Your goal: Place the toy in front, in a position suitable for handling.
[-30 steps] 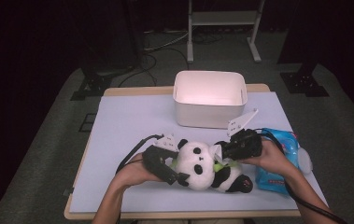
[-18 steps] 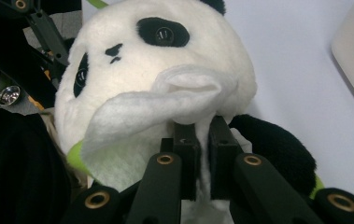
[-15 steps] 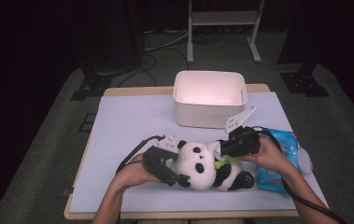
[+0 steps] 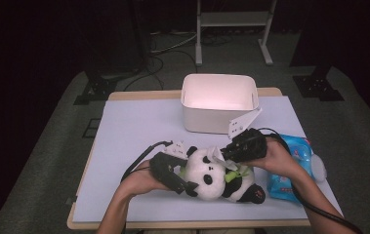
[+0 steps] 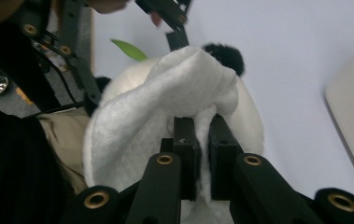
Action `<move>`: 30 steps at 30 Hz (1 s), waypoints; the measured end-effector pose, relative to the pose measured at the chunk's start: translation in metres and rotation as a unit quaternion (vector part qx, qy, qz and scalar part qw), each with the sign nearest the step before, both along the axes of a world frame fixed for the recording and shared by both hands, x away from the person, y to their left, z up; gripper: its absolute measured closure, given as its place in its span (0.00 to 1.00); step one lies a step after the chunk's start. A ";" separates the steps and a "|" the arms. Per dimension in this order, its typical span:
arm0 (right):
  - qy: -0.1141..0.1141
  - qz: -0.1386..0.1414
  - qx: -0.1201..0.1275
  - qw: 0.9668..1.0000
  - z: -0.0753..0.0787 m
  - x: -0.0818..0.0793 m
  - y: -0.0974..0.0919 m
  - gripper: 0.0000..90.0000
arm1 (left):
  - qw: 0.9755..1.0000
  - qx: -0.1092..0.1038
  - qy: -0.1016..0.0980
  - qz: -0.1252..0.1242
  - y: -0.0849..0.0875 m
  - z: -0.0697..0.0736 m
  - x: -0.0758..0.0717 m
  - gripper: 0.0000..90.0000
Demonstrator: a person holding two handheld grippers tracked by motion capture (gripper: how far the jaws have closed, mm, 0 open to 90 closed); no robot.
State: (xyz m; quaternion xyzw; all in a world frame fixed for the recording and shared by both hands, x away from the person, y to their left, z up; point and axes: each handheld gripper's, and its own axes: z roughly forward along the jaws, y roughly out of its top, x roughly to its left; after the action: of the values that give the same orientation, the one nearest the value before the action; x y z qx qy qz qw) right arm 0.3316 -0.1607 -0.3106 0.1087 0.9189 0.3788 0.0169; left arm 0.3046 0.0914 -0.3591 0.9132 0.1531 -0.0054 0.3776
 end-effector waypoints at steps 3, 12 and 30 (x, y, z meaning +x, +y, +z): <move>-0.001 0.011 -0.006 1.000 0.000 -0.003 0.005 0.93 | 1.000 0.001 0.003 0.002 0.001 -0.002 0.001 0.21; 0.013 -0.005 0.003 1.000 -0.010 -0.004 -0.012 0.93 | 1.000 0.001 0.006 0.003 0.001 -0.003 0.002 0.22; 0.013 -0.010 -0.015 1.000 -0.018 -0.022 -0.027 0.93 | 1.000 -0.003 0.010 0.006 0.003 -0.005 0.005 0.22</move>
State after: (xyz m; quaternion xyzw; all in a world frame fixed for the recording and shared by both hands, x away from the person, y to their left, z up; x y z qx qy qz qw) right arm 0.3092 -0.1881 -0.3289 0.1230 0.9235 0.3632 0.0106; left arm 0.3094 0.0946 -0.3642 0.9110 0.1623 -0.0126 0.3789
